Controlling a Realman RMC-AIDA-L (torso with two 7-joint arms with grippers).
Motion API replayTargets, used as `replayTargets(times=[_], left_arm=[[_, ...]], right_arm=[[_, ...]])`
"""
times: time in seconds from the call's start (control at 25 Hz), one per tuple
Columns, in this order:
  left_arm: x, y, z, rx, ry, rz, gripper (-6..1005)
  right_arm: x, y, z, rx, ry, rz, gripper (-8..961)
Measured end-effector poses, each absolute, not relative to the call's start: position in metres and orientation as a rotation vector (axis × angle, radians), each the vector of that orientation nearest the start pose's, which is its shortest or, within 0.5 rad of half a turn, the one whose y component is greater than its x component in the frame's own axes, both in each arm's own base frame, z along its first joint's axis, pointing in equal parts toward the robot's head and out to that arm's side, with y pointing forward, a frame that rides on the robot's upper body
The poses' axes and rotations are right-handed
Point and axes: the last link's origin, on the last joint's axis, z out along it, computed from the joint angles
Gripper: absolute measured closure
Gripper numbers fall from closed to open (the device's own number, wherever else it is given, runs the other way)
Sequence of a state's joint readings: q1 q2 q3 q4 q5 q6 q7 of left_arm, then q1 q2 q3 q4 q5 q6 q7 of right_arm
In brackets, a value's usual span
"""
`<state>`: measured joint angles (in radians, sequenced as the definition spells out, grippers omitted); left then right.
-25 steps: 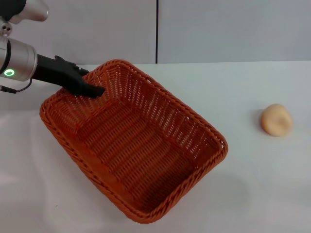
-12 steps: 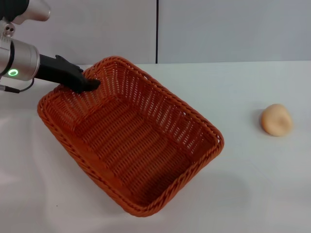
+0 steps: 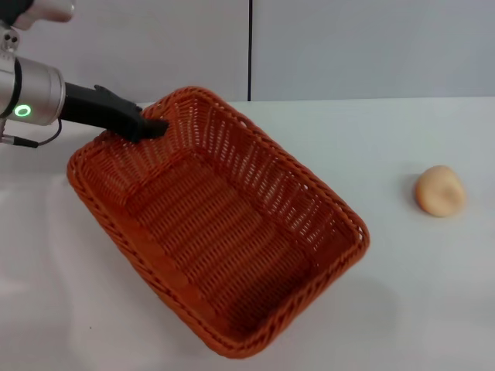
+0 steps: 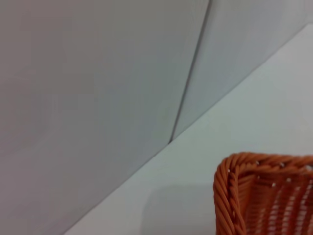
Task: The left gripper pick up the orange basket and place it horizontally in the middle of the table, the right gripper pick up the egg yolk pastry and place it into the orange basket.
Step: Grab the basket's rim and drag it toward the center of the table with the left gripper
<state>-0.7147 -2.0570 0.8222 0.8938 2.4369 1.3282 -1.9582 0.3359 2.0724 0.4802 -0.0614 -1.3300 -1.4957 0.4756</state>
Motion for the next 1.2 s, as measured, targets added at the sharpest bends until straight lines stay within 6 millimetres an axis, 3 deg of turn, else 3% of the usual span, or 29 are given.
replayTargets(times=[0.2, 0.6, 0.72, 0.76, 0.92, 1.2], left_arm=[[-0.228, 0.400, 0.041, -2.565, -0.979, -0.233, 810], [-0.232, 0.393, 0.065, -2.384, -1.266, -0.444, 822], [-0.232, 0.393, 0.065, -2.384, -1.266, -0.444, 823], [-0.249, 0.385, 0.079, -2.268, -1.345, -0.529, 824], [-0.269, 0.375, 0.092, -2.153, -1.402, -0.625, 823], [-0.302, 0.347, 0.097, -2.024, -1.491, -0.734, 813]], right_arm=[[0.407, 0.251, 0.106, -0.842, 0.583, 0.875, 430], [0.405, 0.260, 0.105, -0.855, 0.595, 0.881, 431], [0.404, 0.262, 0.105, -0.858, 0.594, 0.885, 431], [0.404, 0.263, 0.105, -0.859, 0.594, 0.886, 431], [0.403, 0.265, 0.105, -0.861, 0.595, 0.887, 431], [0.401, 0.270, 0.106, -0.870, 0.591, 0.888, 431]])
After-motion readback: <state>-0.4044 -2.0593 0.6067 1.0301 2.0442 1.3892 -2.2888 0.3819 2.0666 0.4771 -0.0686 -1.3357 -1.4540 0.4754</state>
